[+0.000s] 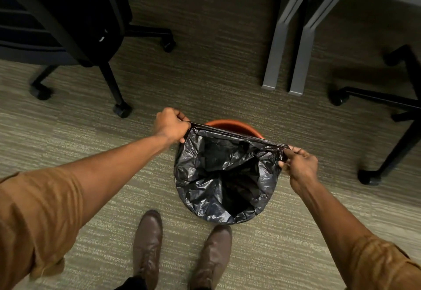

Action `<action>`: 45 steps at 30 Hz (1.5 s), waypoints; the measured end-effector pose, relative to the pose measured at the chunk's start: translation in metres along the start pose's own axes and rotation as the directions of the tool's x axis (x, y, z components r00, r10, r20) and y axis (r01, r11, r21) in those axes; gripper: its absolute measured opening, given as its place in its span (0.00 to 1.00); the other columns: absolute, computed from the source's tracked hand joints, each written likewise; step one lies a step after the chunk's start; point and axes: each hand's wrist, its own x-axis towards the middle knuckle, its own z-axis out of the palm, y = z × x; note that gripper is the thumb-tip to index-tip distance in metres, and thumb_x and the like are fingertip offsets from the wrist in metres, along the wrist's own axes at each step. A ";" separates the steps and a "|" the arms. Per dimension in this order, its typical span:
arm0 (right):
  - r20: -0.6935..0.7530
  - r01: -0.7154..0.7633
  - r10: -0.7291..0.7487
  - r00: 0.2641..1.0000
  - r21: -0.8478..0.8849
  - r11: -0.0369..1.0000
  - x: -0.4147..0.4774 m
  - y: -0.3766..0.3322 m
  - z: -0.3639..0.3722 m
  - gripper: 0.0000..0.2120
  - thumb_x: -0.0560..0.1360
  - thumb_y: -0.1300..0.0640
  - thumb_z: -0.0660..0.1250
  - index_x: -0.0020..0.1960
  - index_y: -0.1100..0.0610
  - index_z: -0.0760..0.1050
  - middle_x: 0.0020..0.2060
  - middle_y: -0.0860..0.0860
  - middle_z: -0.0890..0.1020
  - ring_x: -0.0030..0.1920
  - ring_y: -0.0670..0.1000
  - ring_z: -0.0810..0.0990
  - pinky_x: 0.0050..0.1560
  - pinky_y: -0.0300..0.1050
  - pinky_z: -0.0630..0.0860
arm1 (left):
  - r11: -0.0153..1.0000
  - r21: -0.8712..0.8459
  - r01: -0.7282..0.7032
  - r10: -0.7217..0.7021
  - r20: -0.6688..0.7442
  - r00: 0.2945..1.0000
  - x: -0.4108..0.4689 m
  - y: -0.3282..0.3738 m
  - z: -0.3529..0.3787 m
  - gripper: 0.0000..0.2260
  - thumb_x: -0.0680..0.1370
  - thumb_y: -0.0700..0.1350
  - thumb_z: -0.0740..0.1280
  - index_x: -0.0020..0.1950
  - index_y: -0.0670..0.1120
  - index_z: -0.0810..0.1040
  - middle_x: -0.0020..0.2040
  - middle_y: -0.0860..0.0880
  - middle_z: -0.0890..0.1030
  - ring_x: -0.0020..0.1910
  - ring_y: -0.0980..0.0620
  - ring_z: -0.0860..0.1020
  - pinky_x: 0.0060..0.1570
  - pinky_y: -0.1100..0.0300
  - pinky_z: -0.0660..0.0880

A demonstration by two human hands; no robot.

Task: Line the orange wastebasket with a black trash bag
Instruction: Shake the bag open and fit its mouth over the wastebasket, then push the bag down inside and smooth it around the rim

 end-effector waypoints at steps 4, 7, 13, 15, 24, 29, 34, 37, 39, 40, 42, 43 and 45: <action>0.016 0.031 -0.030 0.999 -0.062 0.998 0.006 0.001 0.001 0.07 0.81 0.68 0.70 0.48 0.58 0.81 0.44 0.53 0.86 0.33 0.45 0.84 0.26 0.37 0.78 | 0.999 0.007 -0.038 0.038 -0.013 0.999 0.007 -0.002 0.005 0.11 0.78 0.38 0.78 0.42 0.53 0.83 0.41 0.54 0.87 0.33 0.54 0.88 0.33 0.59 0.85; 0.088 0.094 -0.083 0.993 -0.136 0.986 0.008 0.000 0.006 0.03 0.81 0.65 0.72 0.53 0.60 0.83 0.45 0.53 0.88 0.40 0.48 0.85 0.35 0.41 0.81 | 0.985 0.099 -0.144 0.147 -0.022 0.989 0.010 -0.001 0.007 0.10 0.77 0.42 0.79 0.43 0.55 0.82 0.38 0.60 0.82 0.39 0.60 0.82 0.35 0.65 0.75; 0.138 0.236 -0.206 0.969 -0.266 0.935 0.016 -0.011 0.032 0.02 0.77 0.62 0.78 0.49 0.56 0.86 0.41 0.49 0.89 0.38 0.46 0.82 0.38 0.38 0.77 | 0.957 0.069 -0.282 0.277 0.073 0.958 0.023 0.001 0.012 0.07 0.79 0.44 0.78 0.56 0.49 0.86 0.47 0.54 0.87 0.35 0.58 0.80 0.33 0.64 0.73; 0.123 0.235 -0.208 0.971 -0.290 0.928 0.022 -0.014 0.040 0.03 0.76 0.60 0.79 0.48 0.54 0.87 0.44 0.49 0.90 0.42 0.46 0.85 0.45 0.41 0.79 | 0.968 0.087 -0.235 0.224 0.128 0.966 0.030 0.003 0.013 0.06 0.81 0.48 0.76 0.57 0.52 0.85 0.44 0.56 0.85 0.33 0.60 0.78 0.30 0.66 0.70; 0.061 0.054 -0.036 0.998 -0.343 0.938 0.033 -0.005 0.046 0.04 0.76 0.63 0.78 0.43 0.59 0.85 0.37 0.52 0.89 0.35 0.48 0.86 0.34 0.41 0.83 | 0.998 -0.001 0.069 -0.066 0.293 0.954 0.059 -0.018 0.019 0.14 0.77 0.52 0.80 0.56 0.46 0.84 0.48 0.47 0.86 0.40 0.50 0.83 0.31 0.61 0.78; 0.013 -0.143 0.162 0.987 -0.396 0.907 0.038 0.009 0.039 0.01 0.76 0.67 0.75 0.46 0.65 0.85 0.40 0.58 0.88 0.29 0.53 0.84 0.26 0.42 0.80 | 0.983 0.171 0.072 -0.124 0.317 0.940 0.062 -0.054 0.033 0.05 0.82 0.36 0.72 0.58 0.41 0.85 0.57 0.42 0.86 0.51 0.46 0.85 0.38 0.61 0.77; -0.039 -0.091 0.084 0.996 -0.570 0.817 0.040 0.022 0.026 0.06 0.78 0.65 0.74 0.42 0.66 0.83 0.42 0.60 0.87 0.30 0.51 0.80 0.26 0.41 0.73 | 0.922 0.365 -0.128 0.007 0.316 0.949 0.046 -0.066 0.039 0.10 0.84 0.35 0.68 0.47 0.46 0.85 0.52 0.44 0.87 0.48 0.47 0.81 0.46 0.57 0.75; -0.092 0.043 -0.128 0.988 -0.625 0.779 0.028 0.020 0.021 0.05 0.81 0.62 0.71 0.50 0.61 0.85 0.50 0.59 0.88 0.43 0.56 0.83 0.45 0.52 0.82 | 0.926 0.356 -0.127 0.052 0.213 0.976 0.039 -0.061 0.032 0.07 0.85 0.37 0.67 0.55 0.41 0.86 0.55 0.40 0.88 0.50 0.42 0.84 0.52 0.50 0.81; -0.089 0.251 -0.402 0.911 -0.654 0.714 0.013 0.016 0.020 0.07 0.84 0.59 0.69 0.58 0.58 0.84 0.54 0.59 0.88 0.50 0.58 0.85 0.55 0.55 0.83 | 0.916 0.365 -0.164 0.143 0.085 0.986 0.027 -0.051 0.023 0.10 0.87 0.41 0.64 0.59 0.40 0.84 0.53 0.41 0.86 0.46 0.43 0.82 0.45 0.51 0.79; -0.061 0.369 -0.534 0.843 -0.658 0.657 0.004 0.013 0.020 0.08 0.85 0.58 0.68 0.61 0.58 0.83 0.55 0.59 0.87 0.52 0.58 0.84 0.54 0.53 0.81 | 0.897 0.384 -0.221 0.237 0.006 0.972 0.020 -0.044 0.018 0.12 0.89 0.44 0.61 0.62 0.39 0.82 0.52 0.41 0.85 0.46 0.43 0.82 0.44 0.50 0.78; 0.081 0.584 -0.735 0.673 -0.667 0.462 -0.016 0.006 0.024 0.10 0.85 0.55 0.67 0.62 0.59 0.80 0.56 0.60 0.83 0.54 0.57 0.79 0.51 0.48 0.73 | 0.790 0.443 -0.423 0.502 -0.072 0.862 0.003 -0.029 0.010 0.18 0.90 0.52 0.57 0.63 0.40 0.79 0.53 0.41 0.82 0.50 0.43 0.80 0.51 0.47 0.79; 0.190 0.670 -0.792 0.580 -0.665 0.331 -0.027 0.004 0.027 0.10 0.84 0.55 0.68 0.62 0.60 0.80 0.57 0.60 0.81 0.56 0.55 0.76 0.50 0.47 0.72 | 0.681 0.491 -0.544 0.643 -0.045 0.765 -0.007 -0.022 0.007 0.20 0.89 0.55 0.56 0.62 0.41 0.79 0.55 0.41 0.81 0.53 0.43 0.79 0.55 0.45 0.78; 0.427 0.792 -0.818 0.385 -0.608 0.056 -0.049 0.002 0.037 0.10 0.81 0.59 0.72 0.61 0.61 0.81 0.58 0.61 0.79 0.59 0.55 0.75 0.49 0.46 0.73 | 0.408 0.535 -0.740 0.832 0.116 0.542 -0.031 -0.012 0.009 0.20 0.88 0.57 0.59 0.60 0.42 0.81 0.60 0.41 0.81 0.60 0.42 0.78 0.62 0.43 0.77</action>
